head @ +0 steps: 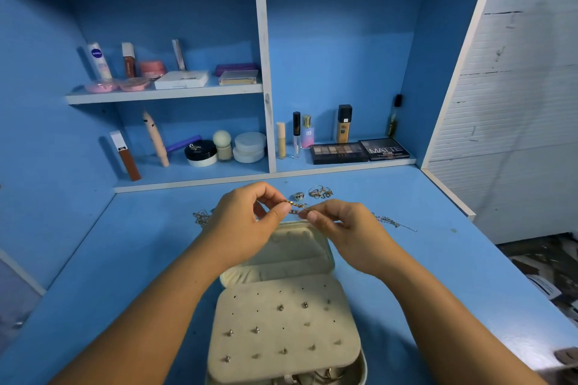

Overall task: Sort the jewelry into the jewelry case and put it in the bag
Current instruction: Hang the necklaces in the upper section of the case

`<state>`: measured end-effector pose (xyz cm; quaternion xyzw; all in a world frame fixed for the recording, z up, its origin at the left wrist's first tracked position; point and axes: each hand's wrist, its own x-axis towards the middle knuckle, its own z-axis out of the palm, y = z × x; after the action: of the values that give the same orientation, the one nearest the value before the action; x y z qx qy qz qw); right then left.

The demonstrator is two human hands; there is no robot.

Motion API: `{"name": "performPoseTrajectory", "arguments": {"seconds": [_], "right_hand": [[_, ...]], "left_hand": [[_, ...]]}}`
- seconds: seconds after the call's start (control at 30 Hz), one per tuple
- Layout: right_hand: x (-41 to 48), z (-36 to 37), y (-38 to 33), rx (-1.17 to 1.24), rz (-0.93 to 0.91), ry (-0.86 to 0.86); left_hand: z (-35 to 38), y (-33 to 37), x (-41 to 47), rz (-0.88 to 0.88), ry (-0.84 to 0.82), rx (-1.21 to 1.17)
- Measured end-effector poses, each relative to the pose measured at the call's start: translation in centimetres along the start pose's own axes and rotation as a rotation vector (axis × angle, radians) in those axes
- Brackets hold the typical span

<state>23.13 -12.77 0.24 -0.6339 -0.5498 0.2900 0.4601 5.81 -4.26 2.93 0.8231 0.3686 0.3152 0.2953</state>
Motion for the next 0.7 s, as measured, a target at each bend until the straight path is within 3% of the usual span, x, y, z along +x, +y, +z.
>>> {"name": "performPoseTrajectory", "arguments": {"seconds": [0.13, 0.43, 0.6, 0.7], "right_hand": [[0.0, -0.6, -0.3, -0.04, -0.014, 0.003], [1.2, -0.1, -0.4, 0.075, 0.046, -0.007], [1.7, -0.7, -0.7, -0.209, -0.042, -0.025], [1.8, -1.2, -1.1, -0.313, -0.043, -0.084]], "left_hand": [[0.5, -1.0, -0.6, 0.028, -0.043, 0.132], [1.6, -2.1, -1.4, -0.026, -0.044, 0.097], [0.8, -2.2, -1.7, 0.007, -0.146, 0.463], [0.5, -2.8, -2.2, -0.04, -0.246, 0.496]]}}
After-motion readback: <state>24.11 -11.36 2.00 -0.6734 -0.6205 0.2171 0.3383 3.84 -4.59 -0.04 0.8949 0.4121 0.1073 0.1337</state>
